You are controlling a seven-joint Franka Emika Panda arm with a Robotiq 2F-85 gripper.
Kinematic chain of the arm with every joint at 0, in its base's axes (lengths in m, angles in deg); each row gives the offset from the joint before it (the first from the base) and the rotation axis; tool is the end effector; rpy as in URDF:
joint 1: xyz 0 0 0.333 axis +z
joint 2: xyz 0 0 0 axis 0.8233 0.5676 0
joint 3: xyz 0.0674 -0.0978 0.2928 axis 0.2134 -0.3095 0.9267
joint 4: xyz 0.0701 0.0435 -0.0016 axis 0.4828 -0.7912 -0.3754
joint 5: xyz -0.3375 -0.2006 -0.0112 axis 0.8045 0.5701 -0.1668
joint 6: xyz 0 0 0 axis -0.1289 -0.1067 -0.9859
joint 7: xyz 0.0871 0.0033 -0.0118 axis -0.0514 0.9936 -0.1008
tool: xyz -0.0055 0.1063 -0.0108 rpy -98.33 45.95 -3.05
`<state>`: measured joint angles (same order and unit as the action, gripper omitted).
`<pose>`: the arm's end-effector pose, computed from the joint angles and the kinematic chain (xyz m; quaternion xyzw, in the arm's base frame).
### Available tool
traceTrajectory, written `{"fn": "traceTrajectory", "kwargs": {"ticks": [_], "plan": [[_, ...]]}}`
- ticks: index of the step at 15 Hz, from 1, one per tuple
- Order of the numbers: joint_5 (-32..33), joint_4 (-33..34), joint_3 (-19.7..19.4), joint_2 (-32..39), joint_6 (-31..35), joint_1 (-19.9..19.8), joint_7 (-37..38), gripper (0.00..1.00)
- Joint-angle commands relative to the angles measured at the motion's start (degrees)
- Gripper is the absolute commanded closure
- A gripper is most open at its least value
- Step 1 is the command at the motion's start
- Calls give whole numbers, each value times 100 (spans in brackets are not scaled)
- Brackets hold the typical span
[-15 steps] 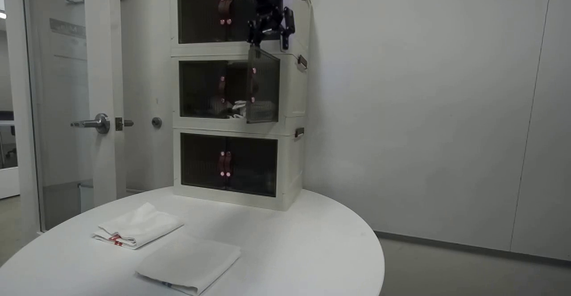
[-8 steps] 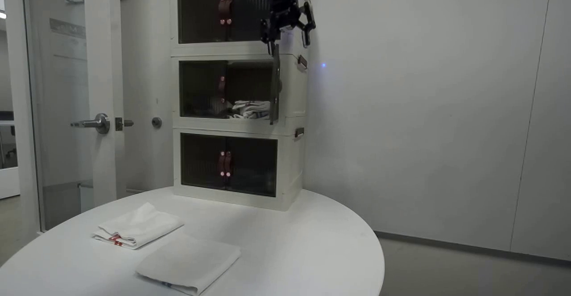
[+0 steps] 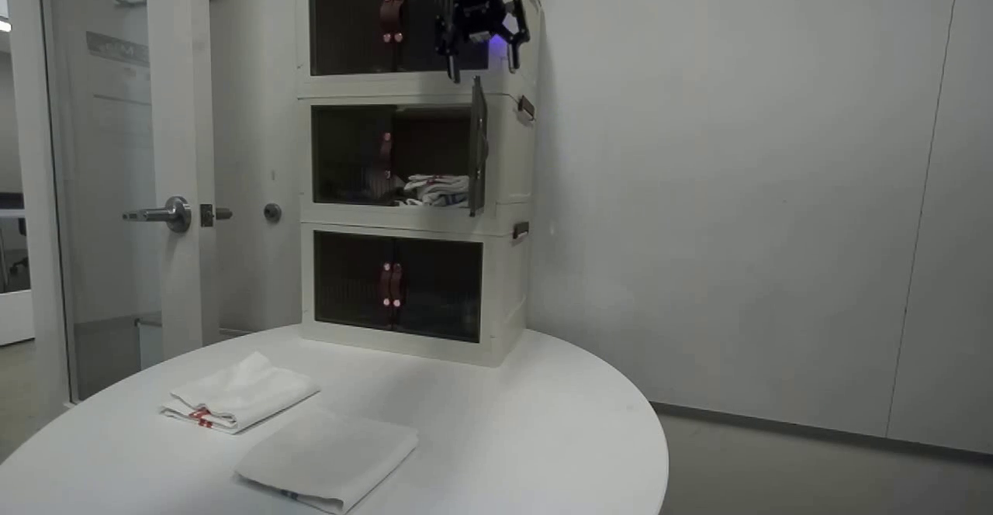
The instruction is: Open the middle right cabinet door
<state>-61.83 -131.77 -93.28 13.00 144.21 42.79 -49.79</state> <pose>0.6828 -0.2146 0.5504 0.9954 -0.0588 -0.0090 0.0755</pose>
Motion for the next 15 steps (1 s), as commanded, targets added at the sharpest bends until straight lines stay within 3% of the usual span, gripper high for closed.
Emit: {"fn": "traceTrajectory", "kwargs": {"ticks": [1, 6, 10, 15], "plan": [[-676, 278, 354, -299, -546, -2, -19, 0], [-1161, 201, 716, -795, -893, 160, 94, 0], [-1029, -546, 763, -1026, -10, 474, 435, 0], [-1108, -2155, 810, -1377, 1888, 725, 856, 0]]}}
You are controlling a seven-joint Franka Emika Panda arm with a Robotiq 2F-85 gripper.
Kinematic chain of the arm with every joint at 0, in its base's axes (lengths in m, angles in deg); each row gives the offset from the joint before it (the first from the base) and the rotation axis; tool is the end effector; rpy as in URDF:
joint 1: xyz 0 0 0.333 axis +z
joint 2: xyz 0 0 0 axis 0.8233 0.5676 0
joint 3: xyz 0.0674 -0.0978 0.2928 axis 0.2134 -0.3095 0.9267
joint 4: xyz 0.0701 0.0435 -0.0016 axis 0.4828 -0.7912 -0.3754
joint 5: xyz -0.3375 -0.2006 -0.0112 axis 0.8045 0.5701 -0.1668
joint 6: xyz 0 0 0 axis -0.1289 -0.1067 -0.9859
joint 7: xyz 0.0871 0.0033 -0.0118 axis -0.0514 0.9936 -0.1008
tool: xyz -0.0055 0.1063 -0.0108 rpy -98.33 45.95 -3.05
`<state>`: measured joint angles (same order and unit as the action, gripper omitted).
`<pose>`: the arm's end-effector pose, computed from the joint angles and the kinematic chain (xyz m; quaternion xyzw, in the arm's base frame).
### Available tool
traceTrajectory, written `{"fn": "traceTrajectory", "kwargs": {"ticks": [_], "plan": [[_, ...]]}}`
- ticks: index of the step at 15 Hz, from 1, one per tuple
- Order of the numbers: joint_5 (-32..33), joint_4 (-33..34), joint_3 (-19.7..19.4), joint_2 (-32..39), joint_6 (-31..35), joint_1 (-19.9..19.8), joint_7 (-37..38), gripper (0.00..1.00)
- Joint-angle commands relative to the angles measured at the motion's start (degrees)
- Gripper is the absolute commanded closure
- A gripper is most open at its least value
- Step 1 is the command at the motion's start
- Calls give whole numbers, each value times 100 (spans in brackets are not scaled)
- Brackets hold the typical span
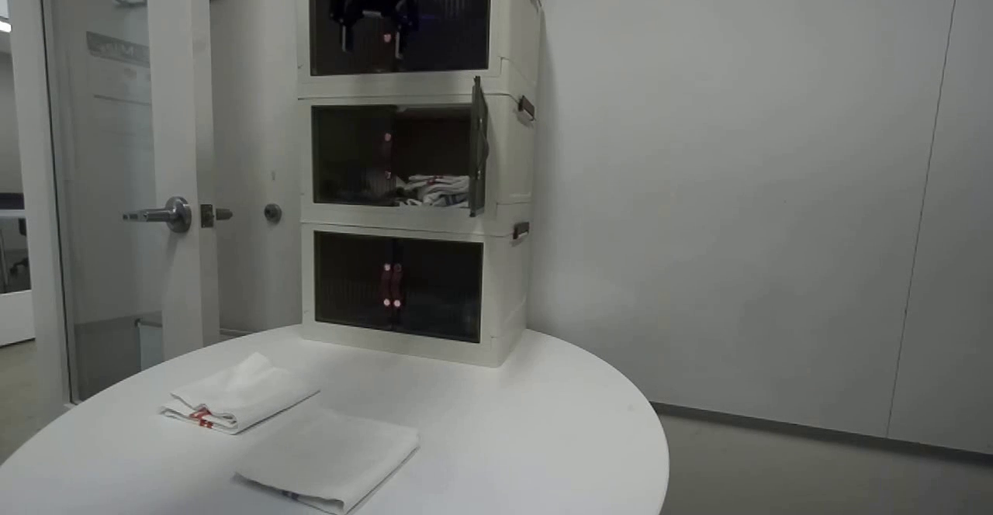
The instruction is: Open the middle right cabinet door
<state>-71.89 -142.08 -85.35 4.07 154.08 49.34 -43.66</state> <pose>0.6957 -0.0505 0.5897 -0.9953 -0.0028 -0.0867 0.0428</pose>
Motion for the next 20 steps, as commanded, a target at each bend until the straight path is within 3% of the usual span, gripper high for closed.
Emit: {"fn": "traceTrajectory", "kwargs": {"ticks": [1, 4, 10, 14, 17, 20], "plan": [[-55, -1425, 0, -606, 1166, 111, 350, 0], [103, -2277, -53, -1046, 1542, 165, 489, 0], [334, -3913, -228, -2248, 1544, 221, 385, 0], [22, -4843, -238, -2608, 1885, 174, -87, 0], [15, -5481, -288, -2690, 2578, 162, -308, 0], [206, -5967, -351, -2776, 3791, 152, -422, 0]]}}
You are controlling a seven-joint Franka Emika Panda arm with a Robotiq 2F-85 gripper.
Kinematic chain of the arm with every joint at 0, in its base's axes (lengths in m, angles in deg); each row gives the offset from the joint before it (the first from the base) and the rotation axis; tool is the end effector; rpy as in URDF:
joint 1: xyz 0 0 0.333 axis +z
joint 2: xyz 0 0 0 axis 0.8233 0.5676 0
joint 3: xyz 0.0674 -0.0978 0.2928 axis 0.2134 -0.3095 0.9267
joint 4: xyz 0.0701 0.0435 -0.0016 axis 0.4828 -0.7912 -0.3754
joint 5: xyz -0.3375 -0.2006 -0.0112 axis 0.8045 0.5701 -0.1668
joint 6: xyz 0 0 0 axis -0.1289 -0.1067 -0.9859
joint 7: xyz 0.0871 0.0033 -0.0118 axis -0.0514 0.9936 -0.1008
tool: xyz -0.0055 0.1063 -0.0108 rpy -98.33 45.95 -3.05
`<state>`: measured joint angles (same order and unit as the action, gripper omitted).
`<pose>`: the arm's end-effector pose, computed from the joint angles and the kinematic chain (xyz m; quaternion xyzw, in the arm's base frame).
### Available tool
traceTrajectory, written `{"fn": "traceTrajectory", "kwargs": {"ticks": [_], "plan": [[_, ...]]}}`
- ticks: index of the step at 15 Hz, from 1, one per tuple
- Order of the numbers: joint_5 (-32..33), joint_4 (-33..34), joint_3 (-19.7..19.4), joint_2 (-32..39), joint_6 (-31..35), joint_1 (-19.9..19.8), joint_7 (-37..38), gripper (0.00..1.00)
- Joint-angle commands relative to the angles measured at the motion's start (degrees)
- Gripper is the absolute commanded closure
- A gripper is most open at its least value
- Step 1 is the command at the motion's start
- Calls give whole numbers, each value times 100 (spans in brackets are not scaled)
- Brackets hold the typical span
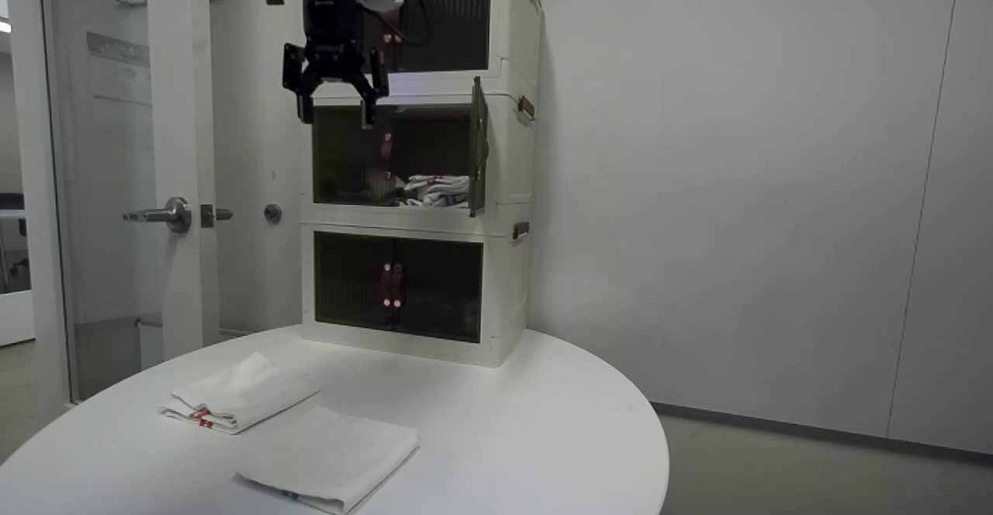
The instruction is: Open the middle right cabinet door
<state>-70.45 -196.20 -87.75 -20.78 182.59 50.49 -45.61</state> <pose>0.5705 -0.0541 0.4561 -0.9967 0.0034 -0.0786 0.0178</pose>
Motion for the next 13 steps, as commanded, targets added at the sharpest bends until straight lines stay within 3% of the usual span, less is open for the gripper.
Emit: {"fn": "traceTrajectory", "kwargs": {"ticks": [1, 6, 7, 13], "plan": [[119, -647, -125, -312, 1322, 42, -247, 0], [186, -908, -96, -478, 2349, 129, -506, 0], [283, -672, -132, -255, 2069, 106, -279, 0], [281, -690, -138, -248, 2087, 118, -289, 0]]}}
